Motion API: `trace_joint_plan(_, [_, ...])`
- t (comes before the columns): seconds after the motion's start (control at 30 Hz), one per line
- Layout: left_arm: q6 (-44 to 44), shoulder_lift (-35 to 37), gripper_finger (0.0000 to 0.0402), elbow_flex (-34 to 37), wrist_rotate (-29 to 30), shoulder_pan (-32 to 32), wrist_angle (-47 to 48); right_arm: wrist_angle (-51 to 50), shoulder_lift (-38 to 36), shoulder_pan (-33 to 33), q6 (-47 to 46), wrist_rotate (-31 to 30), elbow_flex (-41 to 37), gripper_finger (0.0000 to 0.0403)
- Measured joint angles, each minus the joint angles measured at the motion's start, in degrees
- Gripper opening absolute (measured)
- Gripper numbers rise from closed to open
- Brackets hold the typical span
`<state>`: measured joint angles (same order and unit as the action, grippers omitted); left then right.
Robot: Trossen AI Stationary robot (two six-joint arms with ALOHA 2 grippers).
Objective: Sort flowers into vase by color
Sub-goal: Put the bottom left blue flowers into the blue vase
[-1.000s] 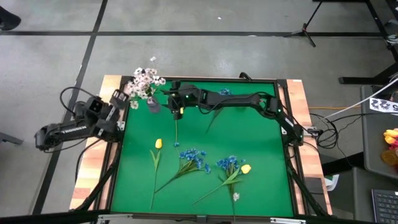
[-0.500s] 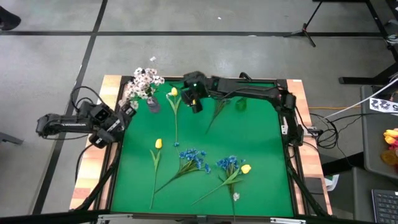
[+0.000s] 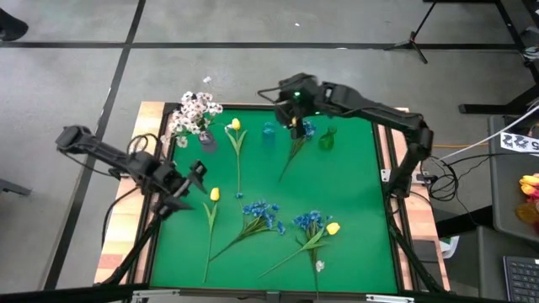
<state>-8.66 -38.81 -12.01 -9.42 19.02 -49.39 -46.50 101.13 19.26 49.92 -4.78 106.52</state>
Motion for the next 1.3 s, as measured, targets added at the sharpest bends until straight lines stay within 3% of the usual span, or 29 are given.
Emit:
trace_joint_plan(0.2, [0.3, -8.12, 0.0244, -0.21, 14.4, 5.68, -0.53, -3.03, -5.92, -0.1, -0.03, -4.86, 0.02, 0.0241])
trace_joint_plan(0.43, [-5.22, -18.71, 0.0244, -4.31, 25.35, 7.31, -0.3, -3.78, -11.43, -0.1, -0.29, -9.85, 0.02, 0.0241])
trace_joint_plan(0.7, [-11.06, -27.35, 0.0244, -6.54, 53.16, 6.8, 7.19, -6.07, -14.62, -0.1, -1.9, -11.28, 0.02, 0.0241])
trace_joint_plan(0.77, [-14.44, -29.58, 0.0244, -6.56, 56.91, 5.67, 7.35, -6.21, -14.84, -0.1, -1.95, -11.83, 0.02, 0.0241])
trace_joint_plan(1.13, [-28.63, -42.83, 0.0244, -6.93, 56.55, 1.34, 9.04, -9.77, -14.85, -0.15, -4.92, -11.17, 0.03, 0.0241])
trace_joint_plan(1.2, [-25.49, -44.54, 0.0244, -7.98, 52.15, 1.29, 9.07, -12.46, -14.85, -0.17, -5.82, -8.7, 0.04, 0.0241])
trace_joint_plan(1.3, [-21.4, -45.29, 0.0244, -11.37, 40.17, 1.08, 11.83, -16.05, -14.85, -0.17, -8.06, -7.16, 0.04, 0.0241])
